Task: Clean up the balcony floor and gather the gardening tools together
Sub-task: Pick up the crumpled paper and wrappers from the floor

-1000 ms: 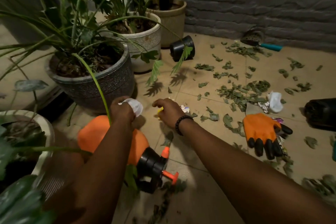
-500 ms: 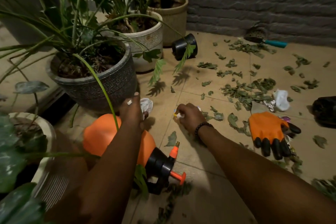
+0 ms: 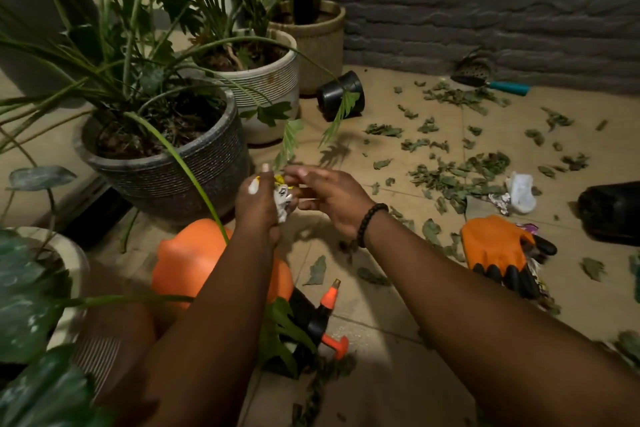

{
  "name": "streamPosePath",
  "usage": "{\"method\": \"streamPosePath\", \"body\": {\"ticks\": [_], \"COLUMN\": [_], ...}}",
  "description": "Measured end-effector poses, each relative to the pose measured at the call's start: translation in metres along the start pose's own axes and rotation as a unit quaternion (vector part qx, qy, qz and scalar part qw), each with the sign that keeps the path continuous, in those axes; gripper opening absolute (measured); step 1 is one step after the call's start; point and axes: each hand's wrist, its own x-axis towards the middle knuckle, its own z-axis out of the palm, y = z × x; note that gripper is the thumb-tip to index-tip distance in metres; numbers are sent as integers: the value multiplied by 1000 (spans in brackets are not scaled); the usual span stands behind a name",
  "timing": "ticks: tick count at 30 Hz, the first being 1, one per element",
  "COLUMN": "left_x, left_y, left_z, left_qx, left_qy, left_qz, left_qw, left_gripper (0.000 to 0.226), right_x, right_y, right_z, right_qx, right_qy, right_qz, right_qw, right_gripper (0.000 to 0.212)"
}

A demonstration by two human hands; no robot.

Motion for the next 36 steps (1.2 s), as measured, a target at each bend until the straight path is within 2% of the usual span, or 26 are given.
{"method": "streamPosePath", "body": {"ticks": [1, 2, 3, 4, 5, 6, 7, 10, 12, 15, 16, 18, 21, 22, 24, 25, 29, 31, 33, 34, 36], "left_x": [4, 5, 7, 7, 7, 7, 6, 4, 2, 0, -3, -7, -10, -13, -19, -21, -33, -42, -53, -58, -66], "left_y": [-2, -2, -2, 0, 1, 3, 4, 8, 8, 2, 2, 1, 0, 0, 2, 4, 12, 19, 30, 35, 47], "left_z": [-4, -8, -11, -11, -12, -12, -11, -10, -10, -9, -8, -2, 5, 9, 16, 20, 35, 43, 51, 55, 59], "left_qx": [-5, -1, 4, 3, 2, 5, 10, 7, 8, 28, 34, 41, 44, 44, 43, 42, 58, 42, 5, -8, -15], "left_qy": [31, 52, 57, 50, 42, 36, 32, 12, 0, 8, 7, -2, -9, -11, -20, -28, -53, -72, -107, -127, -181], "left_qz": [1, 2, 1, -1, 0, 2, 3, -2, -9, -7, -8, -17, -31, -36, -44, -48, -49, -45, -71, -95, -126], "left_qw": [1000, 999, 998, 999, 999, 999, 999, 1000, 1000, 1000, 999, 999, 999, 998, 998, 998, 996, 995, 992, 987, 975], "left_gripper": [22, 18, 16, 14, 14, 14, 14, 15, 15, 18, 19, 17, 15, 16, 13, 11, 3, 8, 25, 42, 77], "right_x": [2, 7, 12, 15, 17, 18, 17, 5, -3, -9, -10, -11, -14, -15, -19, -20, -33, -40, -45, -48, -48], "right_y": [1, 6, 14, 24, 38, 52, 66, 90, 92, 84, 78, 60, 21, 7, -18, -26, -55, -68, -74, -75, -70], "right_z": [-7, -17, -31, -46, -60, -72, -82, -91, -88, -84, -82, -80, -69, -64, -54, -50, -29, -20, -11, -5, 0], "right_qx": [40, -10, -157, -352, -497, -585, -636, -689, -737, -753, -742, -668, -416, -321, -160, -124, -208, -212, -223, -244, -294], "right_qy": [51, 127, 197, 225, 207, 166, 118, 28, 38, 76, 96, 157, 262, 288, 295, 287, 269, 252, 233, 233, 252], "right_qz": [18, 25, 29, 35, 46, 62, 85, 121, 68, -10, -19, -27, -18, -12, 2, -2, -63, -99, -104, -100, -101], "right_qw": [998, 991, 967, 908, 841, 791, 758, 714, 672, 653, 663, 727, 871, 902, 942, 950, 938, 939, 941, 936, 916], "right_gripper": [26, 24, 23, 26, 32, 38, 43, 44, 36, 28, 27, 21, 1, 5, 6, 6, 14, 15, 11, 8, 19]}}
